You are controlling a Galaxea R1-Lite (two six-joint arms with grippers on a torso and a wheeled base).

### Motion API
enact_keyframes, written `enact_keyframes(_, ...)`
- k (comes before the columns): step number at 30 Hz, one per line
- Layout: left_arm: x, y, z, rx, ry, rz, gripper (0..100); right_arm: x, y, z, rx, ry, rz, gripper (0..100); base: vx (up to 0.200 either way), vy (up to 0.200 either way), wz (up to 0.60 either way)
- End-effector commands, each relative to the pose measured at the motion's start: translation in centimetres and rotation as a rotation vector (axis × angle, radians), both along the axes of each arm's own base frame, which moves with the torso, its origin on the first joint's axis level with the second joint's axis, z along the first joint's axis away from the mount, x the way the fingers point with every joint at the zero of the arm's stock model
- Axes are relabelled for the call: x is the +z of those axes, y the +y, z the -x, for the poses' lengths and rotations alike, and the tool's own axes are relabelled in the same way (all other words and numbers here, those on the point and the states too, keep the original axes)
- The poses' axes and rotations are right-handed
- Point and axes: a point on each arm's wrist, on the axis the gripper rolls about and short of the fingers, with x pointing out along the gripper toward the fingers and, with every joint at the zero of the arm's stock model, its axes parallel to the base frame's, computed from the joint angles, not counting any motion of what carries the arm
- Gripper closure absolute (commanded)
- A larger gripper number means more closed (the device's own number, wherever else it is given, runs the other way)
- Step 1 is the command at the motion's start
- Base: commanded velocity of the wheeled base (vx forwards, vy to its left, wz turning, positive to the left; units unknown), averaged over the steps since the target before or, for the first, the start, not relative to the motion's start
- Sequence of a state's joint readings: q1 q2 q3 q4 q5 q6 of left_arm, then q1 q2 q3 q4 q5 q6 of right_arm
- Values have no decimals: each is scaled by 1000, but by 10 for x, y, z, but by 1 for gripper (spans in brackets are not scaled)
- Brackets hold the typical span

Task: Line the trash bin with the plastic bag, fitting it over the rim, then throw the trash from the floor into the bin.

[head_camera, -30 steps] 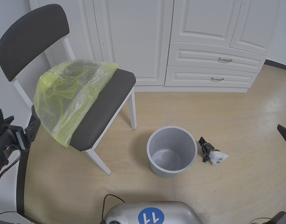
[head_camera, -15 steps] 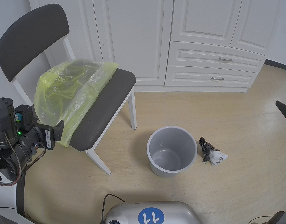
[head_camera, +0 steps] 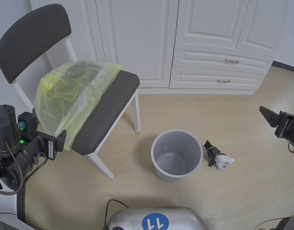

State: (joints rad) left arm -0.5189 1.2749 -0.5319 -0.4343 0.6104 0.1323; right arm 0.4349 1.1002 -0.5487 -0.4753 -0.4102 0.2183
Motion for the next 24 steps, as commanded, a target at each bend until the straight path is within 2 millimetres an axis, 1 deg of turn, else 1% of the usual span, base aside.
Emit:
enact_keyframes(1, 1, -4, 0, -22, -3, -14, 0, -7, 5, -4, 20, 32, 17, 0, 0, 0, 0)
enact_keyframes(5, -6, -14, -9, -50, 32, -62, 0, -3, 2, 2, 12, 6, 7, 0, 0, 0, 0)
enact_keyframes(7, -6, -14, -9, -52, 35, -65, 0, -3, 2, 2, 12, 6, 7, 0, 0, 0, 0)
enact_keyframes(8, -13, -22, -15, -67, 63, -90, 0, -2, 1, 5, 14, -1, 3, 0, 0, 0, 0)
enact_keyframes(10, -16, -25, -19, -71, 76, -101, 0, -2, 1, 5, 17, 2, 5, 0, 0, 0, 0)
enact_keyframes(14, -16, -30, -25, -47, 80, -138, 0, -3, 2, 5, 25, 7, 9, 0, 0, 0, 0)
enact_keyframes(18, -17, -31, -27, -39, 82, -167, 0, -3, 2, 5, 25, 7, 9, 0, 0, 0, 0)
enact_keyframes(19, -22, -31, -31, -33, 108, -195, 0, -3, 2, 6, 27, 4, 14, 0, 0, 0, 0)
enact_keyframes(24, -31, -30, -36, -20, 140, -212, 0, -3, 2, 7, 30, -1, 35, 0, 0, 0, 0)
